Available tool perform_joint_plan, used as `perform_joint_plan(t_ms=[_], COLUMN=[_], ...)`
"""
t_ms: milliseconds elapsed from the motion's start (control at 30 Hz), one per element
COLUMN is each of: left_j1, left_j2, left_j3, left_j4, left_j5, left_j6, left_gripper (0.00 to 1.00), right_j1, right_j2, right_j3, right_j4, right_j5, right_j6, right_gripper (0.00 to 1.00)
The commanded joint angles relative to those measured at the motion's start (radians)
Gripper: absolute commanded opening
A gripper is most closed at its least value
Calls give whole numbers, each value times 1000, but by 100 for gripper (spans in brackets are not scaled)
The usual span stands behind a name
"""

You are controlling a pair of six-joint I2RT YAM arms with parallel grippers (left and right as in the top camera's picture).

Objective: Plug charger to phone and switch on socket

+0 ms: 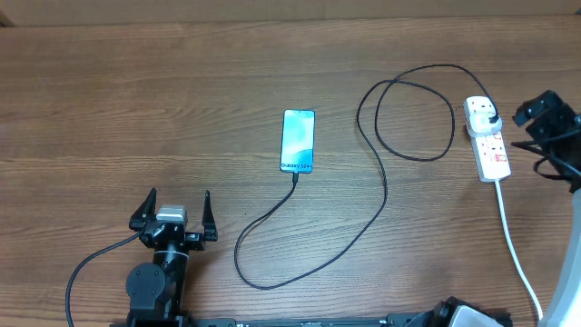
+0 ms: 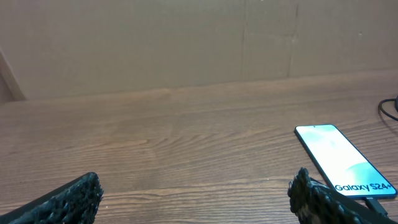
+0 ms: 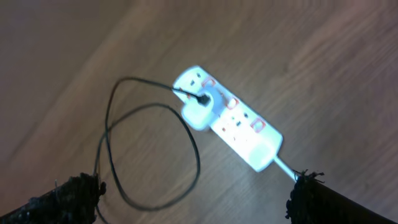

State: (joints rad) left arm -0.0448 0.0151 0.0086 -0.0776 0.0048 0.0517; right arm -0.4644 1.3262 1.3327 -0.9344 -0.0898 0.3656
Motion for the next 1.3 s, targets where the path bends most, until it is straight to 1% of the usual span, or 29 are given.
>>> perform_joint_plan(t_ms=[0, 100, 400, 567, 733, 867, 1000, 1267], left_j1=[7, 7, 7, 7, 7, 7, 7, 7], left_j2=[-11, -11, -11, -11, -11, -11, -11, -11], left_j3=[-4, -4, -4, -4, -4, -4, -4, -4], left_j4=[0, 0, 0, 0, 0, 0, 0, 0], left_j5=[13, 13, 13, 13, 13, 13, 13, 13], left_j6=[-6, -6, -6, -6, -6, -6, -6, -6], left_gripper=[100, 100, 100, 100, 100, 100, 100, 100], right_j1=[25, 64, 244, 315, 335, 335, 335, 335], right_j2=[-35, -74, -223, -301, -394, -488, -583, -785], right_j3=[-84, -178, -546, -715, -890, -1030, -1146, -1328], right_j4=[68, 178, 685, 897, 1076, 1195, 1258, 1278], right_j5=[-17, -19, 9, 55, 77, 77, 78, 79], right_j6=[2, 2, -3, -3, -2, -2, -3, -2], right_gripper=[100, 100, 100, 100, 100, 100, 100, 100])
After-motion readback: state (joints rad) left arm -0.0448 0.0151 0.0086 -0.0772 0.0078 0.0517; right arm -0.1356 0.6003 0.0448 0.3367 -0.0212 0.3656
